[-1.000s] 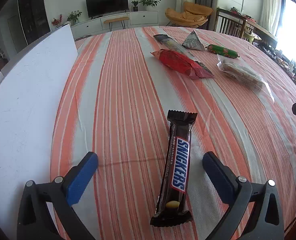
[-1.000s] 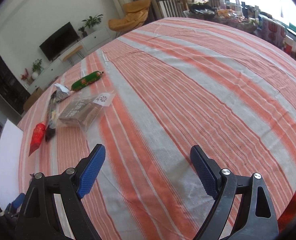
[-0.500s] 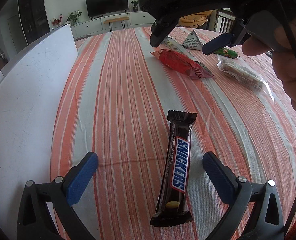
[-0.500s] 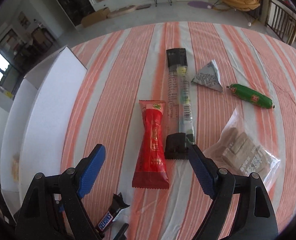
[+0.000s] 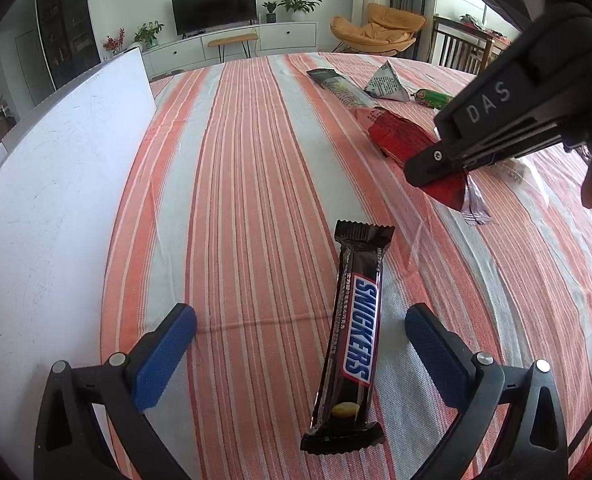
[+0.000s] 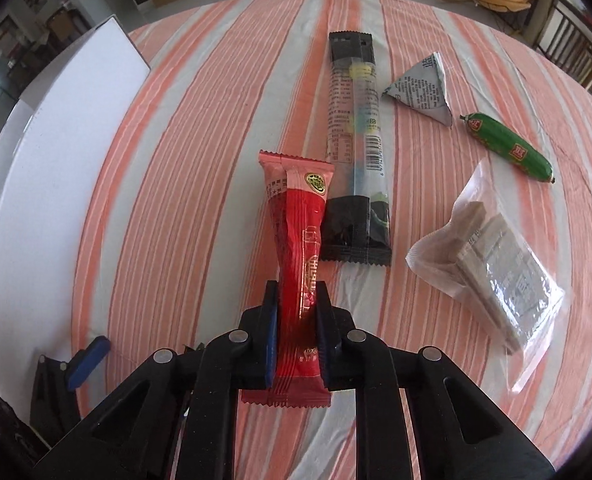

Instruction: Organize snacks

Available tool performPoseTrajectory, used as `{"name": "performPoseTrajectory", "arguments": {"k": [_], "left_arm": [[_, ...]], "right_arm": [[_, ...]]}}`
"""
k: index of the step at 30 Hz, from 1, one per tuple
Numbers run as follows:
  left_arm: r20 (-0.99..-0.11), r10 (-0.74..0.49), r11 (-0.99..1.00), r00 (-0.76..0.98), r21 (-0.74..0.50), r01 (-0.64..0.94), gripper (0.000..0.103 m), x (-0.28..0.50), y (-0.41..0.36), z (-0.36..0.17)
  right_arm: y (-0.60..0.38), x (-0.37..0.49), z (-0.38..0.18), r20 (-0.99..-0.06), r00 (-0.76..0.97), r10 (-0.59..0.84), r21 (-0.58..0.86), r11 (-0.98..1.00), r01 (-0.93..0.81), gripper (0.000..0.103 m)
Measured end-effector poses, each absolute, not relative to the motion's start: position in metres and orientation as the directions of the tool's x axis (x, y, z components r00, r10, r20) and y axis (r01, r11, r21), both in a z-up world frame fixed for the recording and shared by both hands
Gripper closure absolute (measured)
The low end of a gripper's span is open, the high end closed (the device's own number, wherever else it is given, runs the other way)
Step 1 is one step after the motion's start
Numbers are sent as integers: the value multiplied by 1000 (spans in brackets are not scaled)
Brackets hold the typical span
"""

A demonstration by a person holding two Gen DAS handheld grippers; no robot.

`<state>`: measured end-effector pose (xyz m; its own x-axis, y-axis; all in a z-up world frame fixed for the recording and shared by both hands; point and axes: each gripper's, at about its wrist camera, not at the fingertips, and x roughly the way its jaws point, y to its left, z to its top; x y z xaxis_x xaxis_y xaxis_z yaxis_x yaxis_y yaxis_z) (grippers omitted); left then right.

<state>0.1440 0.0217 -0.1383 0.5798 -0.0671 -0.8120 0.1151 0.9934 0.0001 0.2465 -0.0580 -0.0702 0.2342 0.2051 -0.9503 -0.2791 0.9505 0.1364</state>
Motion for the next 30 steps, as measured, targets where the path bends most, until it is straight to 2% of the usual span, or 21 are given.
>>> {"name": "performPoseTrajectory", "arguments": {"k": [7,13,16,18,19,22,30], "left_arm": [[-812,-67,993,580,0,115,0,144,22,-138],[-812,-67,993,580,0,115,0,144,22,-138],[-812,-67,993,580,0,115,0,144,22,-138],[-812,-68,993,580,0,115,0,144,22,-138],[-812,-68,993,580,0,115,0,144,22,-138],[-812,-67,993,580,0,115,0,144,22,-138],[-812,-67,993,580,0,115,0,143,22,-138]], "right_arm": [[-120,185,-63,-942,252,222,169,962,-216,87],[-157,118,-71,-913,377,154,125,987,-101,87],[-148,104,-77,-878,463,122,107,992,-60,74],[-139,100,-79,-860,499,112,94,994,-61,35],[-132,100,-82,-850,518,94,74,995,-60,30],[-118,90,-89,-802,596,36,2,998,-56,25],[-120,92,-91,-802,596,43,12,998,-56,17]]}}
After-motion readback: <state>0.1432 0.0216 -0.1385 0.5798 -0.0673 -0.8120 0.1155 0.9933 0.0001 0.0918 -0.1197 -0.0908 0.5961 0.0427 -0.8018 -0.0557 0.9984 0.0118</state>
